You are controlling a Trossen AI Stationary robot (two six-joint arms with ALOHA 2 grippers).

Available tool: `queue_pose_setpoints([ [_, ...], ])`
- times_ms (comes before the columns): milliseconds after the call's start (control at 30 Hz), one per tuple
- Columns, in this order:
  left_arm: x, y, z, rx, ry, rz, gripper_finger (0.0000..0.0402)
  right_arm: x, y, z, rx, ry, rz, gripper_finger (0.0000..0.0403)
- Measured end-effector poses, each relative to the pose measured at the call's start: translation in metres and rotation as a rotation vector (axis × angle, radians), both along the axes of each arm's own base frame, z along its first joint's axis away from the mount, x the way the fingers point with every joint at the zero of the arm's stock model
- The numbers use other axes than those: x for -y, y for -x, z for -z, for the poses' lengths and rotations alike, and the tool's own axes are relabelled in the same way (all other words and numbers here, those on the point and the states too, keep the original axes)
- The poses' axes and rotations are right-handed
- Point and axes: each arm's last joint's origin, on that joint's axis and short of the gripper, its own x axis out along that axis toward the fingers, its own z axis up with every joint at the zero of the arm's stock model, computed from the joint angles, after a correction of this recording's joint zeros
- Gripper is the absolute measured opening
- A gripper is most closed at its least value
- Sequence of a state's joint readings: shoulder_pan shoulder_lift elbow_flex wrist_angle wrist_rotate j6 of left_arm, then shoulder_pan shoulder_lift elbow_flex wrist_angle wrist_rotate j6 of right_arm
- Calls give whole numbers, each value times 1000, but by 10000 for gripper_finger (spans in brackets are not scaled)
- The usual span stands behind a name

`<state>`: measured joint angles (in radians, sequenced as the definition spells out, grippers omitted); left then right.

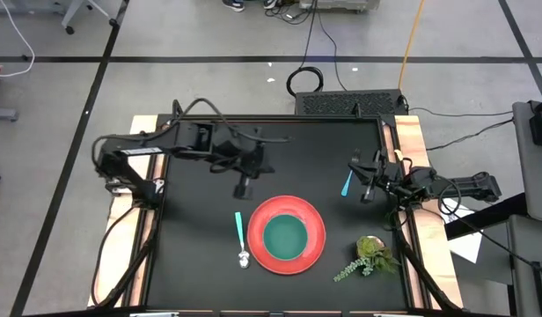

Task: Set table place
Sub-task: Put the light blue fork on the orange plate to the right of the green bowl

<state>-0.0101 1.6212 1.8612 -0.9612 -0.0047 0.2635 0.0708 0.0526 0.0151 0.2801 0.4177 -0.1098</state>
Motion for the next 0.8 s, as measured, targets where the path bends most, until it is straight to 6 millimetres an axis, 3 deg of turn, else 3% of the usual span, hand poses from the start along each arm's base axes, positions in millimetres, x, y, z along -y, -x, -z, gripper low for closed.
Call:
queue_pose_setpoints([
  [200,-11,23,9,130,63,-69,0,0,0,0,3,-4,-1,0],
  [467,-22,34,56,341,271,53,0,0,0,-2,25,-17,-4,0],
  [800,-39,40,62,342,286,-5,0,0,-1,-1,16,-18,-4,0],
])
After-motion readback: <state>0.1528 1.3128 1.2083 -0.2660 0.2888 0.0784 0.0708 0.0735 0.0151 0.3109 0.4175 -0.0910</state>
